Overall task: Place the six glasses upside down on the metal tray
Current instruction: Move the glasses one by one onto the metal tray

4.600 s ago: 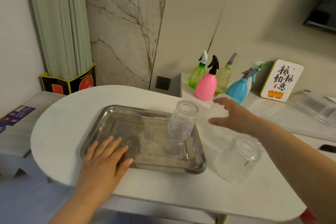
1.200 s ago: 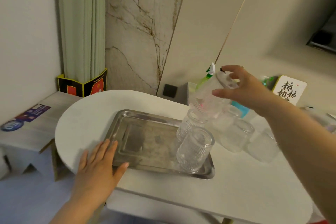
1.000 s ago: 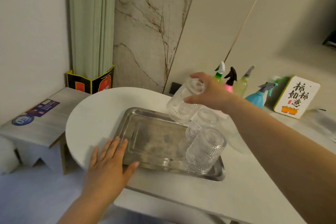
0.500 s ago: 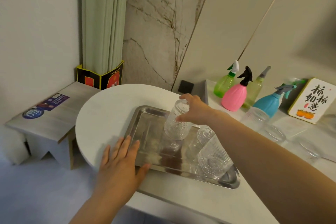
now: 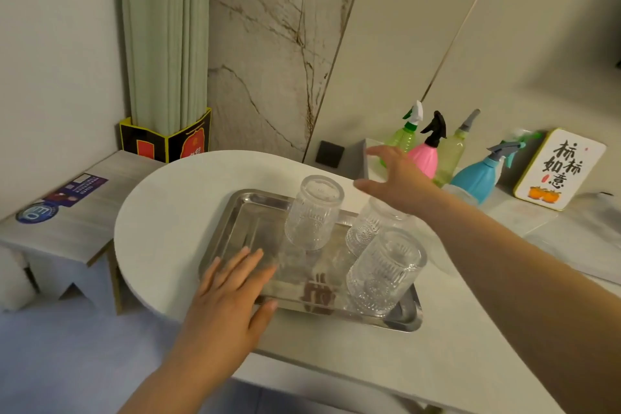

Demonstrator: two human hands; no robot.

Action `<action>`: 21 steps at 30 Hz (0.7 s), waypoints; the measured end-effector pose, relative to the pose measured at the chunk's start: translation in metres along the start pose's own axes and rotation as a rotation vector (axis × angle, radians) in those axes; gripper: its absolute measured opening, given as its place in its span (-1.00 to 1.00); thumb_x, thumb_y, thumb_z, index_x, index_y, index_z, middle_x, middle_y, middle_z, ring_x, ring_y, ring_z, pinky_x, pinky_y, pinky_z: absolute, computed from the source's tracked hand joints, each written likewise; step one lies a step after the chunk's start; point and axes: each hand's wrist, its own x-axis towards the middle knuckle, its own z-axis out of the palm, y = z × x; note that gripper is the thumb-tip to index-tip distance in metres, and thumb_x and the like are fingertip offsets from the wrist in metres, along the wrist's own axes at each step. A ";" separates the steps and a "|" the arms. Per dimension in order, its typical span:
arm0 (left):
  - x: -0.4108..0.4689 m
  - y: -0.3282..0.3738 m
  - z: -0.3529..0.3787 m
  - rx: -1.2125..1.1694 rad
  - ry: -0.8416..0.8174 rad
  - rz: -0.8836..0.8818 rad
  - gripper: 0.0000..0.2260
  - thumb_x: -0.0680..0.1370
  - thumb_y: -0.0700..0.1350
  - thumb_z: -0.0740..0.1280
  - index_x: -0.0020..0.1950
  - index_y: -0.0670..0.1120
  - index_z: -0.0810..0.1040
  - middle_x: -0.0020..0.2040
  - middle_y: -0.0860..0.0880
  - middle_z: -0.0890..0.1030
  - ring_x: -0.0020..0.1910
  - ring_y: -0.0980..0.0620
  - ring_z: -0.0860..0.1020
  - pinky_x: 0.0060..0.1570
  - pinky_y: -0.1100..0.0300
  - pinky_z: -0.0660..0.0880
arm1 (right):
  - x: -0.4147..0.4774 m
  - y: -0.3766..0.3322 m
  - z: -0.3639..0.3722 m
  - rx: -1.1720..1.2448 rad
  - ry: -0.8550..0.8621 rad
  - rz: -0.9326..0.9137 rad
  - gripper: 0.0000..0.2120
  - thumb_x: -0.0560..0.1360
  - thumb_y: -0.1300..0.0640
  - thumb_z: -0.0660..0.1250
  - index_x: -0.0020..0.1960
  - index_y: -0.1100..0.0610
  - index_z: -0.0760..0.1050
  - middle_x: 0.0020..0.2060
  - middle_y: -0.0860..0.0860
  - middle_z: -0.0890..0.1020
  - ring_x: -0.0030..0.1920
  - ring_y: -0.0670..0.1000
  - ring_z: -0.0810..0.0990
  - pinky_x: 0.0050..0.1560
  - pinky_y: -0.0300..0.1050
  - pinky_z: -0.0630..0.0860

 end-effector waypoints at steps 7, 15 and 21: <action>-0.004 0.017 0.014 0.127 -0.090 0.139 -0.41 0.51 0.23 -0.11 -0.02 -0.06 0.64 0.03 -0.06 0.68 0.02 -0.10 0.63 0.31 0.32 -0.11 | -0.039 0.088 -0.032 -0.021 0.277 0.277 -0.58 0.42 0.09 0.33 0.24 0.15 0.38 0.29 0.19 0.39 0.25 0.21 0.35 0.22 0.08 0.32; -0.004 0.018 0.021 0.168 -0.031 0.181 -0.30 0.55 0.19 -0.24 -0.04 -0.11 0.65 -0.08 -0.05 0.71 -0.04 -0.05 0.66 0.37 0.36 -0.22 | -0.065 0.155 -0.026 0.057 0.152 0.614 -0.36 0.41 -0.04 0.32 0.38 0.14 0.16 0.38 0.21 0.27 0.35 0.26 0.24 0.33 0.19 0.23; -0.002 0.014 0.029 0.143 0.008 0.188 -0.31 0.55 0.20 -0.22 -0.02 -0.12 0.64 -0.05 -0.05 0.70 0.05 0.10 0.38 0.35 0.40 -0.20 | -0.051 0.156 -0.012 0.196 0.097 0.621 -0.26 0.36 -0.06 0.37 0.40 0.11 0.09 0.37 0.18 0.28 0.29 0.22 0.35 0.22 0.12 0.38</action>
